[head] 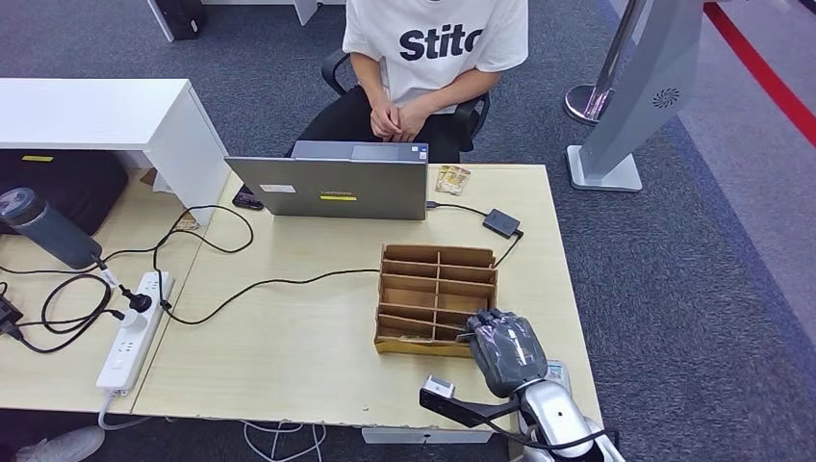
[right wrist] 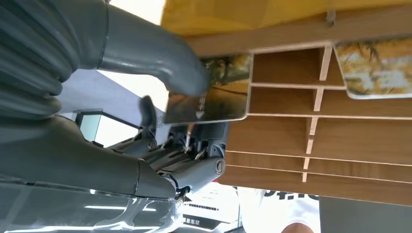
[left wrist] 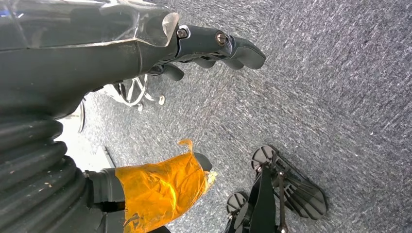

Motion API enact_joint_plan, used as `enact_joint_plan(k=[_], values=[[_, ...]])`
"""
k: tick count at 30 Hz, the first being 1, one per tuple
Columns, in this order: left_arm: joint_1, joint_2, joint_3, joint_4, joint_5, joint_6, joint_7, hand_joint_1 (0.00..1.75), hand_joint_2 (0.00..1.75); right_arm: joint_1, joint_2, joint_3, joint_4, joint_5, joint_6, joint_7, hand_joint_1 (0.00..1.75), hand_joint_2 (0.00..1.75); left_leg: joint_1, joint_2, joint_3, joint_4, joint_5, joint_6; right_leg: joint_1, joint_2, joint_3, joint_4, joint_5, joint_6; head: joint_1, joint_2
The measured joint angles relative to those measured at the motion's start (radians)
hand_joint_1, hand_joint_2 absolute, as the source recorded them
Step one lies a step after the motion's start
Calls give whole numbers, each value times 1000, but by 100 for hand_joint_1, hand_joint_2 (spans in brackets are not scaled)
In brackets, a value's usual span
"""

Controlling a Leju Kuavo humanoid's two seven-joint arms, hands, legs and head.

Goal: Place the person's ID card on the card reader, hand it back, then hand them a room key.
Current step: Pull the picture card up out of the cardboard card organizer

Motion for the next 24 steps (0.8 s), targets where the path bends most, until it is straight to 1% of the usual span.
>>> enact_joint_plan(k=[7, 14, 18, 22, 24], values=[[-1, 0, 0, 0, -4, 0, 0, 0, 175, -17, 0, 0, 27, 1, 1, 0, 175, 175, 0, 0, 0, 0, 0, 0, 0, 0, 1, 0, 0, 0, 0, 0], [-1, 0, 1, 0, -14, 0, 0, 0, 175, -18, 1, 0, 25, 6, -28, -17, 174, 175, 0, 0, 0, 0, 0, 0, 0, 0, 1, 0, 0, 0, 0, 0], [-1, 0, 1, 0, -19, -2, 0, 0, 175, -24, 6, 0, 4, 0, -42, -30, 174, 175, 0, 0, 0, 0, 0, 0, 0, 0, 1, 0, 0, 0, 0, 0], [-2, 0, 1, 0, -24, -4, 0, 0, 175, -41, 19, 0, -34, -9, -62, -46, 166, 175, 0, 0, 0, 0, 0, 0, 0, 0, 1, 0, 0, 0, 0, 0], [-2, 0, 1, 0, -27, -6, 0, 0, 175, -52, 27, 0, -56, -15, -67, -51, 165, 175, 0, 0, 0, 0, 0, 0, 0, 0, 1, 0, 0, 0, 0, 0]])
